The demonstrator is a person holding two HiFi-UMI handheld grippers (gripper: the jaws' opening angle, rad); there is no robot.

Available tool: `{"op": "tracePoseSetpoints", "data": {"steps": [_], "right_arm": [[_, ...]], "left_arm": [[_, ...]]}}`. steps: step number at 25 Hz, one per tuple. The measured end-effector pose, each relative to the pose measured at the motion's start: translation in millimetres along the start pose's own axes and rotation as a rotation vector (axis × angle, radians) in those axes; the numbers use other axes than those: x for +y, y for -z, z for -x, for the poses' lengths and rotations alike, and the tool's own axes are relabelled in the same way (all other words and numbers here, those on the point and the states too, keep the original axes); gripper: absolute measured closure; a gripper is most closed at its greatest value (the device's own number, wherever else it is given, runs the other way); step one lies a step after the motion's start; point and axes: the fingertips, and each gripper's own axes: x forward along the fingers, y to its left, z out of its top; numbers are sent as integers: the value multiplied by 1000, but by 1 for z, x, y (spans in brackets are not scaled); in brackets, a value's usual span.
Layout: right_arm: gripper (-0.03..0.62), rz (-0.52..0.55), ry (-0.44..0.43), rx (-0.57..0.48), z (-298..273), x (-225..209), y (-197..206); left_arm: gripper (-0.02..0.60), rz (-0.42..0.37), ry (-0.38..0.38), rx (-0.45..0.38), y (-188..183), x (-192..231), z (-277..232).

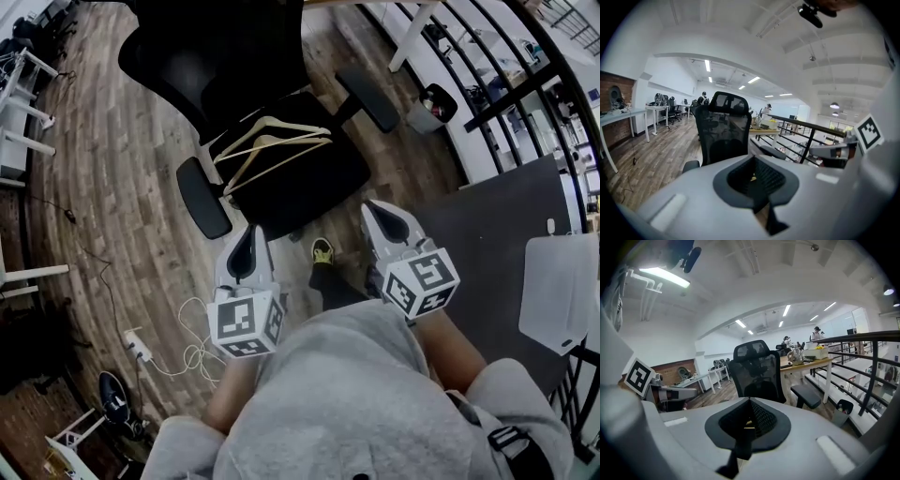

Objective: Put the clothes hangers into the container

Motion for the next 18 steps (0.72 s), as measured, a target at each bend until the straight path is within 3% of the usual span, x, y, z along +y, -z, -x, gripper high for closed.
{"op": "tracePoseSetpoints", "data": {"steps": [18], "right_arm": [[595,-30,-113,-13,-66,-45,-32]], "left_arm": [[571,-33,-60,22,-29,-7,-74]]}}
